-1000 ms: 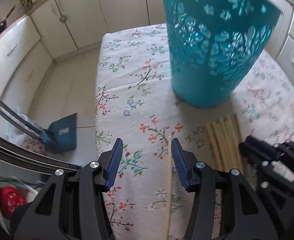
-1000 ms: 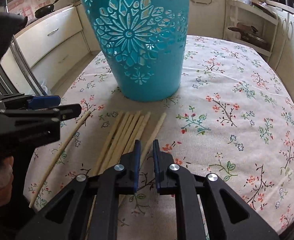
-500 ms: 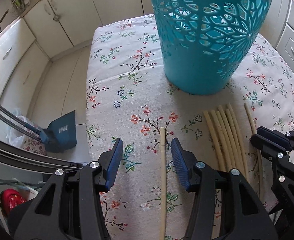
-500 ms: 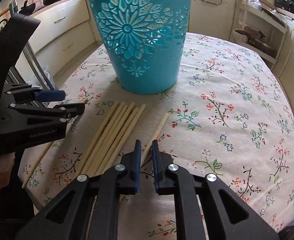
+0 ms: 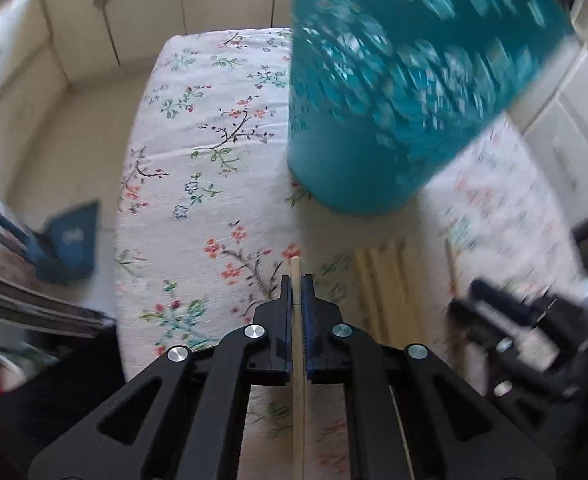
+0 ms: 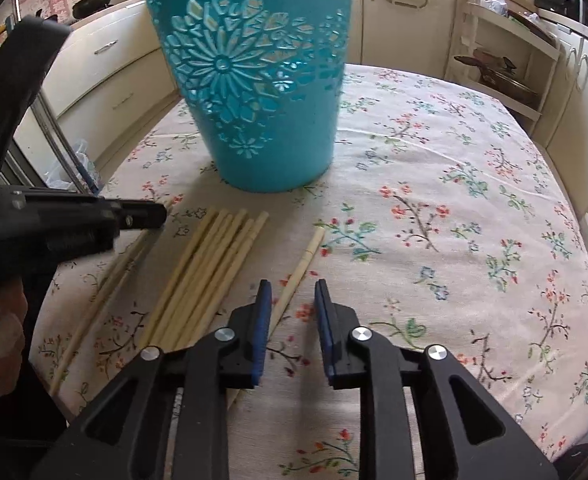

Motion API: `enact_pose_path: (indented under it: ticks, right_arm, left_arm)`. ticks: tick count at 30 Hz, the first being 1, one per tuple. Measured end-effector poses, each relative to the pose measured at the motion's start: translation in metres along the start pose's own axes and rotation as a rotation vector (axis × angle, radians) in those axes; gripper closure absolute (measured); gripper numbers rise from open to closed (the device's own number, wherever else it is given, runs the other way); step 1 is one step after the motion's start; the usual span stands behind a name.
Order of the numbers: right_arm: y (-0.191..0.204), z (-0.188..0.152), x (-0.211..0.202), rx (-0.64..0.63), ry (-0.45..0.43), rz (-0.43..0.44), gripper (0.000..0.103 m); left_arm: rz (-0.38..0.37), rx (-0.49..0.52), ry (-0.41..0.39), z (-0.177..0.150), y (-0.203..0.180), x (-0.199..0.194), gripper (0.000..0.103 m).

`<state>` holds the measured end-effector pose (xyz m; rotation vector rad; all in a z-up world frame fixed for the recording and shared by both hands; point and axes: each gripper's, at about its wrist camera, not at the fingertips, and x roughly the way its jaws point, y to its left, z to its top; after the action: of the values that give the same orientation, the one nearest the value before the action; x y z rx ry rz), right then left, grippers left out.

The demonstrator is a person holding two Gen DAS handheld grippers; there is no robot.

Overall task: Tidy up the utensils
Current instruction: 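Grasp another wooden stick from the bundle with the left tool, then drop the stick into the teal basket with the left tool while the right tool grips a single stick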

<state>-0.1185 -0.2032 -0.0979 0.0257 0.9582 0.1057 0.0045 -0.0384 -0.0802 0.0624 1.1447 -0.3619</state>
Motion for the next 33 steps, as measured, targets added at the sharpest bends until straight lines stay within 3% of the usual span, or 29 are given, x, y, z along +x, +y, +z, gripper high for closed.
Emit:
enact_pose_path:
  ticks: [3,8,11,15,17,18,19,25,29,32,33]
  right_arm:
    - [-0.003,0.000,0.000,0.008,0.003,-0.003,0.078]
    - [-0.003,0.002,0.001,0.011,0.002,0.002,0.076]
    - [-0.003,0.003,0.002,0.016,0.004,0.008,0.076]
    - [-0.003,0.005,0.004,0.016,0.007,0.000,0.076]
    - [-0.001,0.007,0.006,0.006,0.010,-0.006,0.076]
    - [0.000,0.008,0.006,-0.005,0.011,-0.004,0.082]
    - [0.001,0.008,0.007,-0.022,0.012,0.002,0.090]
    - [0.000,0.013,0.007,-0.113,0.025,0.023,0.095]
    - [-0.004,0.012,0.007,-0.103,0.048,0.019,0.092]
    - [-0.003,0.012,0.007,-0.105,0.049,0.013,0.089]
    - [-0.003,0.012,0.008,-0.105,0.049,0.013,0.087]
  left_arm:
    - [-0.003,-0.033,-0.018,0.000,0.005,-0.003,0.098]
    - [0.000,-0.044,0.025,-0.005,0.013,0.003,0.098]
    - [0.035,-0.006,0.021,-0.007,0.010,0.001,0.096]
    - [0.081,0.070,0.028,-0.010,-0.002,0.002,0.083]
    - [0.120,0.118,0.021,-0.013,-0.009,0.003,0.082]
    - [0.132,0.133,0.013,-0.014,-0.011,0.003,0.083]
    - [0.115,0.128,0.015,-0.013,-0.010,0.003,0.098]
    - [0.037,0.042,-0.061,-0.004,0.005,-0.009,0.098]
    - [0.017,-0.003,-0.006,-0.007,0.014,-0.003,0.098]
    - [0.035,0.018,-0.007,-0.009,0.012,-0.005,0.085]
    - [0.049,0.027,-0.010,-0.009,0.011,-0.006,0.072]
